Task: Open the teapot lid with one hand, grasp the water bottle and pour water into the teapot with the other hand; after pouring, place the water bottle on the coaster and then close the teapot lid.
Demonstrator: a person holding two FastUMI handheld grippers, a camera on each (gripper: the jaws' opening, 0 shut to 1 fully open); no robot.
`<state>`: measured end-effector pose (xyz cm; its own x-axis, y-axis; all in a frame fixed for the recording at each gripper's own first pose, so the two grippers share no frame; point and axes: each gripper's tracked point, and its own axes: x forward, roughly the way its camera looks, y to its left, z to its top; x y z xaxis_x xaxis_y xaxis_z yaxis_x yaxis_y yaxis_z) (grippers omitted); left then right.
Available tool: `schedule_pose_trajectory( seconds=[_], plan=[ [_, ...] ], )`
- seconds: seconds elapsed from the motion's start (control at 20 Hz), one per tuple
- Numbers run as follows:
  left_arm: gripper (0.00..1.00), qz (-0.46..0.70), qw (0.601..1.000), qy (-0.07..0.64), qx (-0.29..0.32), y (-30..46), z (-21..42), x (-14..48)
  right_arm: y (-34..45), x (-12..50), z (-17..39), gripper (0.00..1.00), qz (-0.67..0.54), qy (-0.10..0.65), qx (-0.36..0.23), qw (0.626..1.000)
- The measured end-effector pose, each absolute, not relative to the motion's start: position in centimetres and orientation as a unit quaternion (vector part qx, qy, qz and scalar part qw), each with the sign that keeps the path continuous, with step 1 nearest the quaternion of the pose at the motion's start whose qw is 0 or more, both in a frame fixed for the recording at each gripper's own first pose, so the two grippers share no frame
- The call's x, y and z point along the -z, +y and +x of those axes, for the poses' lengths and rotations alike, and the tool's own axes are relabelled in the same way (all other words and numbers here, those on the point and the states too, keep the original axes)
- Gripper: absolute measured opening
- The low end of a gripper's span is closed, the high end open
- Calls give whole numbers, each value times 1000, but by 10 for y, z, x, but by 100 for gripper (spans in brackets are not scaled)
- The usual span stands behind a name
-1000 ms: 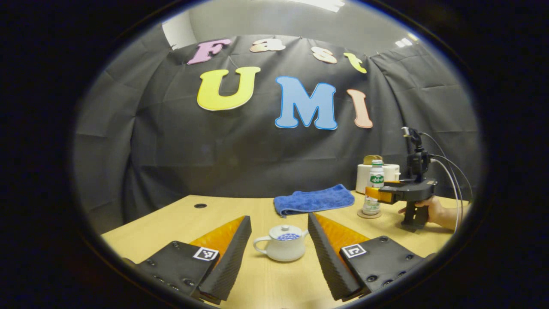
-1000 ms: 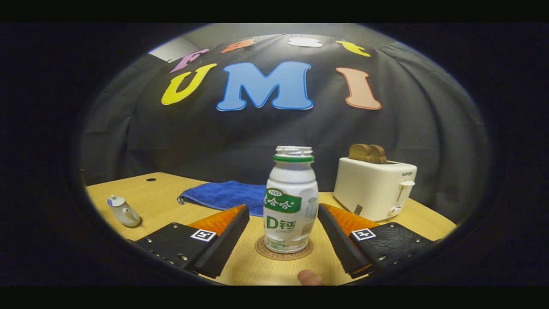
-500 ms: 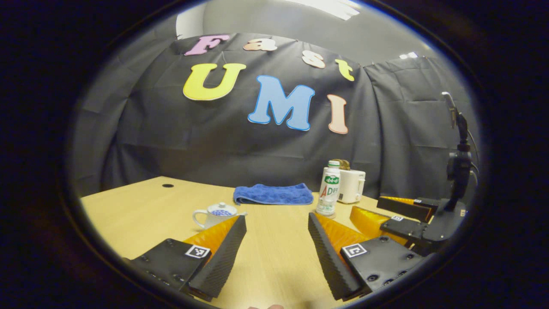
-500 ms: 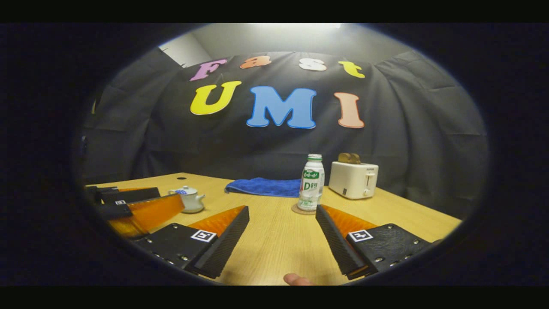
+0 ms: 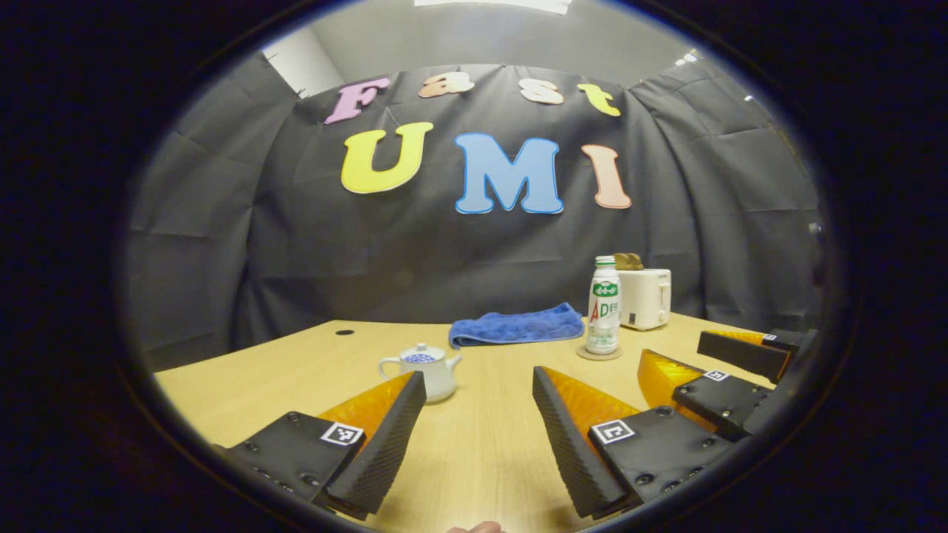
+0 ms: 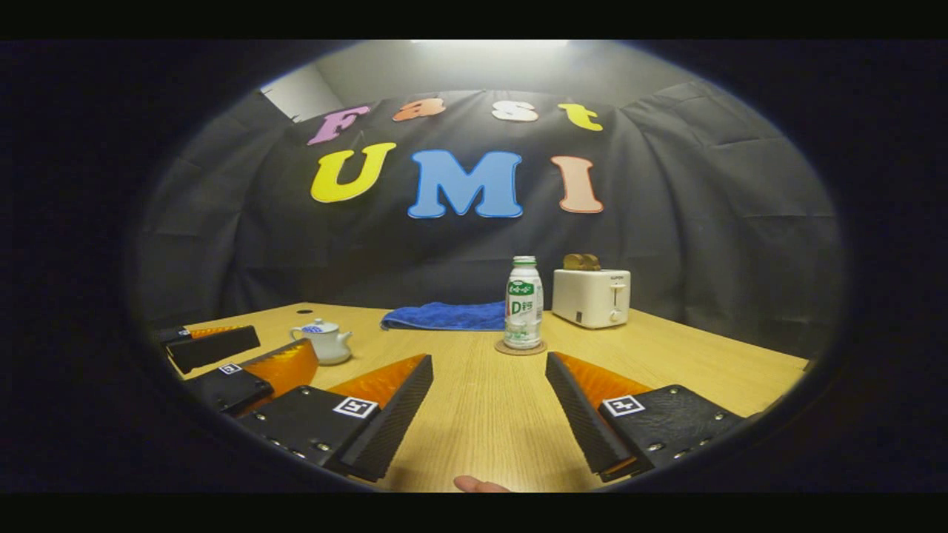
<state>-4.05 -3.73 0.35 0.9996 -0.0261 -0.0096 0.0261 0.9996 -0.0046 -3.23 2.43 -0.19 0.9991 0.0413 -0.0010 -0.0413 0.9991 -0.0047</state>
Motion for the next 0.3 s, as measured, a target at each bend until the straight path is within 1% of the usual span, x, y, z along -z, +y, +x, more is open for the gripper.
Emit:
schedule_pose_trajectory(
  seconds=[0.1, 0.2, 0.3],
  plan=[
    [99, -2, 1000, 6, 16, -37, -42, -4, 23, 1, -33, 95, -2, -1, -25, 1000],
    [99, -3, 1000, 5, 17, -37, -42, -4, 31, 1, -34, 95, -3, -1, -44, 999],
    [99, -2, 1000, 6, 19, -37, -41, -3, 26, 2, -34, 95, -3, 1, -38, 999]
  ],
)
